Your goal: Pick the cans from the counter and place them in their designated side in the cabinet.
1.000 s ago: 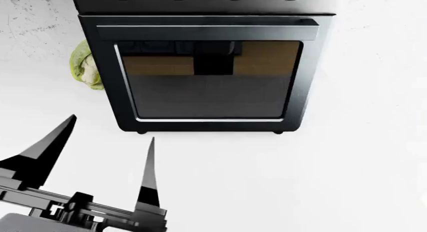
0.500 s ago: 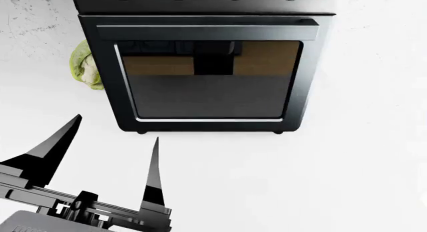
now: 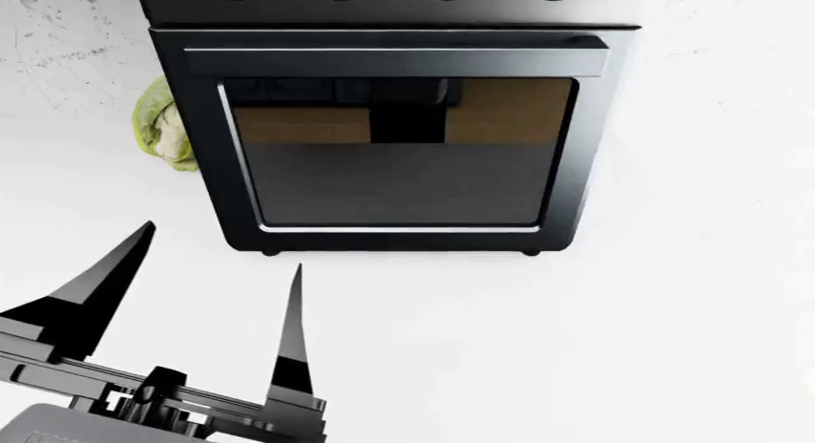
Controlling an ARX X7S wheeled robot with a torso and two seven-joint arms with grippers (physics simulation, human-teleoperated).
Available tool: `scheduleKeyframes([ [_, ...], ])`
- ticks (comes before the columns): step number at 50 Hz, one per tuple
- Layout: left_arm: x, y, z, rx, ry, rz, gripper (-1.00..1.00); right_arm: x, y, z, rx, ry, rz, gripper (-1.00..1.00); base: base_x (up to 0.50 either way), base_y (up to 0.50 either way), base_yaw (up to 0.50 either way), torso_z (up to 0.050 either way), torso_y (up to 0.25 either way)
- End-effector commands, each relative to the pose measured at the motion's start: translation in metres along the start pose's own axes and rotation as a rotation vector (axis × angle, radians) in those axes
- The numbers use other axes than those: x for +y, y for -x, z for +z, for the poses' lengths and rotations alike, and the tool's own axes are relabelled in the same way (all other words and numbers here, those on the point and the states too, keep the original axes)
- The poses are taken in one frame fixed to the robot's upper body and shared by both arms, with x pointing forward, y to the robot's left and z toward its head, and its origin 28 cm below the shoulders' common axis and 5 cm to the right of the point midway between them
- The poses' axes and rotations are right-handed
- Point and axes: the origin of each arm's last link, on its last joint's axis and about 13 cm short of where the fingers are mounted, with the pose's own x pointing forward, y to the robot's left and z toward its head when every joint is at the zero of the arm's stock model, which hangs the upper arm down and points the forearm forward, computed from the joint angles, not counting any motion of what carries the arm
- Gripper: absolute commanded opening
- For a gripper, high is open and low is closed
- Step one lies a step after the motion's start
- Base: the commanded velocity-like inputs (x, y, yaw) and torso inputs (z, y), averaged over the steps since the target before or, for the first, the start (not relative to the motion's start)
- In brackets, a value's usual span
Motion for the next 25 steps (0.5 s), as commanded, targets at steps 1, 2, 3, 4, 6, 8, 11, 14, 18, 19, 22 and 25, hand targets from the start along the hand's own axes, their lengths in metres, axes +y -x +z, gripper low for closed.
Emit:
scheduleKeyframes([
  [1,0.001,0.0,0.0,0.0,-0.001,0.003,1.0,0.001,-0.024,-0.027,0.22,0.051,-0.049,-1.0,0.0,0.0,0.0,0.0,0.0],
  [2,0.001,0.0,0.0,0.001,-0.002,0.003,1.0,0.001,-0.026,-0.031,0.265,0.054,-0.066,-1.0,0.0,0.0,0.0,0.0,0.0],
  [3,0.001,0.0,0.0,0.002,-0.002,0.004,1.0,0.0,-0.028,-0.035,0.308,0.054,-0.081,-1.0,0.0,0.0,0.0,0.0,0.0],
  [4,0.001,0.0,0.0,0.002,-0.002,0.004,1.0,-0.001,-0.029,-0.038,0.345,0.052,-0.095,-1.0,0.0,0.0,0.0,0.0,0.0],
  [6,0.001,0.0,0.0,0.002,-0.003,0.004,1.0,-0.004,-0.033,-0.045,0.411,0.05,-0.131,-1.0,0.01,0.0,0.0,0.0,0.0],
  [8,0.001,0.001,-0.001,0.003,-0.002,0.007,1.0,-0.008,-0.036,-0.05,0.446,0.052,-0.155,-1.0,0.01,0.0,0.0,0.0,0.0],
  [11,0.002,0.002,-0.001,0.004,-0.001,0.009,1.0,-0.012,-0.039,-0.054,0.47,0.052,-0.18,-1.0,0.01,0.0,0.0,0.0,0.0],
  [14,0.002,0.003,-0.001,0.004,0.001,0.011,1.0,-0.015,-0.04,-0.058,0.476,0.057,-0.189,-1.0,0.0,0.0,0.0,0.0,0.0],
  [18,0.002,0.003,-0.002,0.005,0.003,0.013,1.0,-0.014,-0.039,-0.055,0.458,0.058,-0.179,1.0,0.01,0.0,0.0,0.0,0.0],
  [19,0.001,0.003,-0.002,0.005,0.004,0.013,1.0,-0.014,-0.038,-0.054,0.451,0.057,-0.178,1.0,0.02,0.0,0.0,0.0,0.0],
  [22,0.001,0.003,-0.002,0.005,0.003,0.013,1.0,-0.015,-0.037,-0.052,0.432,0.056,-0.177,1.0,0.0,0.0,0.0,0.0,0.0],
  [25,0.001,0.003,-0.002,0.006,0.003,0.013,1.0,-0.015,-0.035,-0.047,0.405,0.052,-0.174,1.0,0.01,0.0,0.0,0.0,0.0],
])
